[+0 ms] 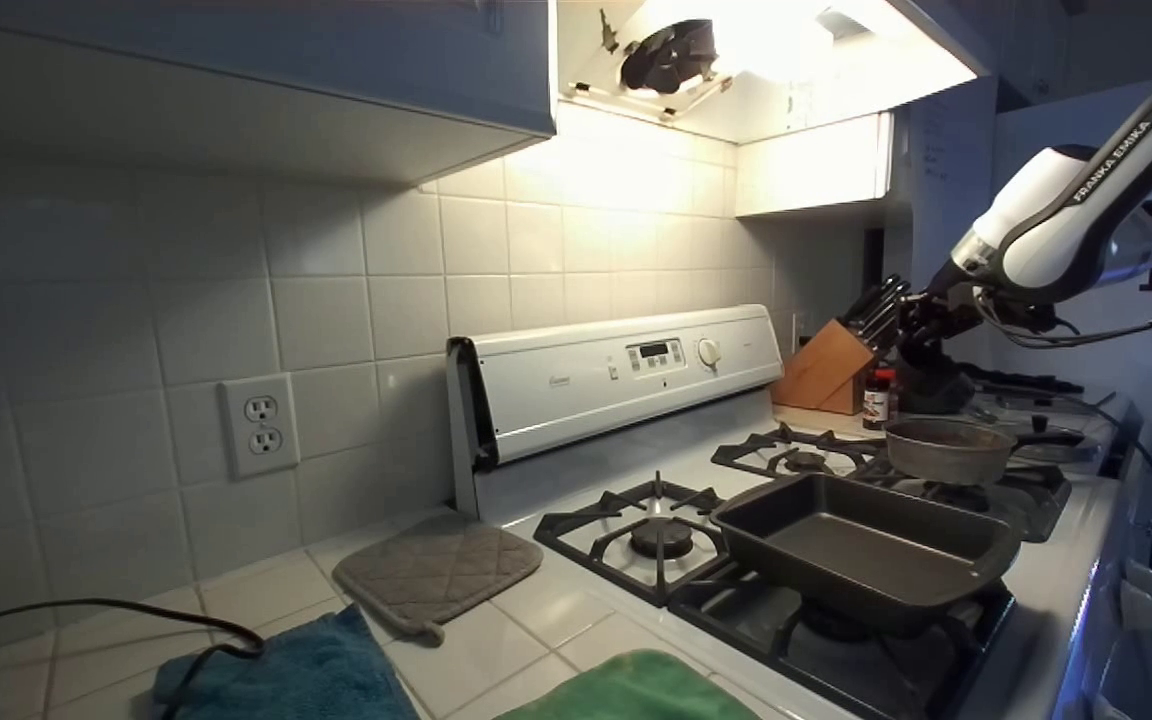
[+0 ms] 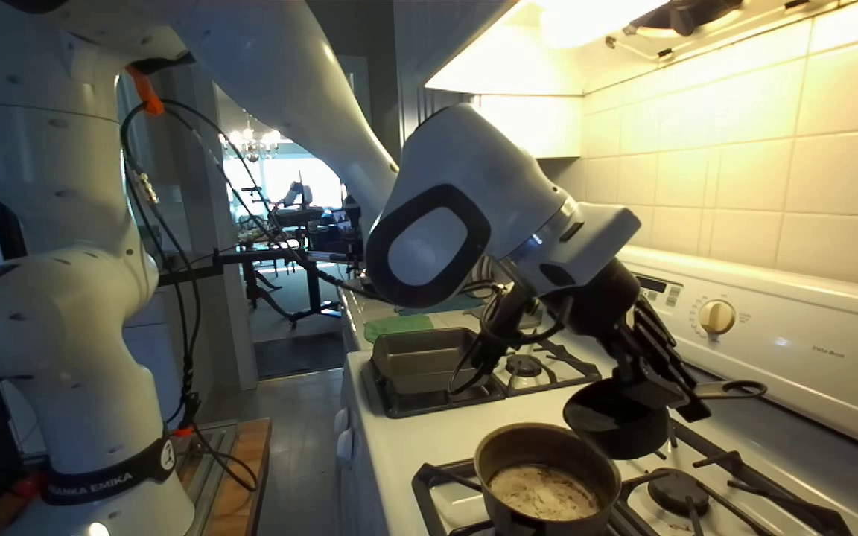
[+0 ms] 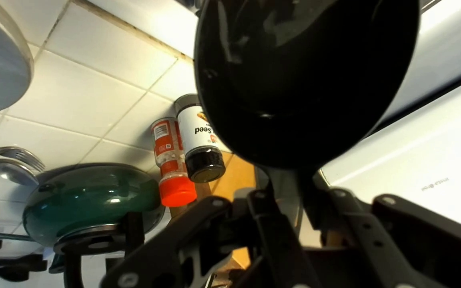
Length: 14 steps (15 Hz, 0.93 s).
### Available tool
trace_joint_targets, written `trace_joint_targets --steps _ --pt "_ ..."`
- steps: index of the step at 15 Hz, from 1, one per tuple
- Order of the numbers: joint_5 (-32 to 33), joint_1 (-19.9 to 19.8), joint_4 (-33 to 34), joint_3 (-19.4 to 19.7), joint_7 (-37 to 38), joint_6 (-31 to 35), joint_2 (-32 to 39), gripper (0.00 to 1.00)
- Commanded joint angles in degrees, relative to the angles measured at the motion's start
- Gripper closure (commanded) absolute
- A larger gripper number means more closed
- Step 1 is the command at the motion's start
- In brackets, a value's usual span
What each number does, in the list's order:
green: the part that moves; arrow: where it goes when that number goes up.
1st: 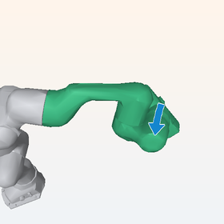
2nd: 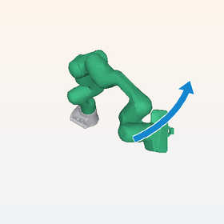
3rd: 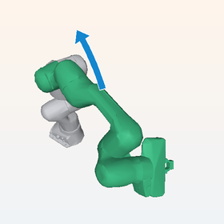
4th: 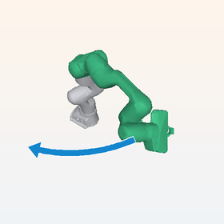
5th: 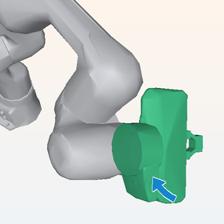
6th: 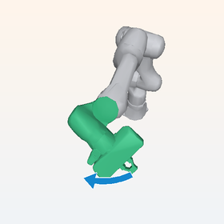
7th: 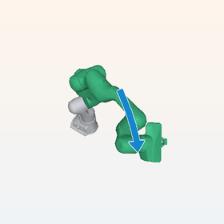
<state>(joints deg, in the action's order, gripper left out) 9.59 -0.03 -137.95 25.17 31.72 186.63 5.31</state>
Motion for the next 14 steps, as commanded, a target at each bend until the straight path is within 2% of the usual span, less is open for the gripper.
trace_joint_targets --steps 1,14 --pt "0.4 2.6 -1.0 2.2 0.8 2.2 -0.6 0.94" --pt "-2.9 10.9 -2.4 8.5 -1.7 9.1 0.4 0.94"
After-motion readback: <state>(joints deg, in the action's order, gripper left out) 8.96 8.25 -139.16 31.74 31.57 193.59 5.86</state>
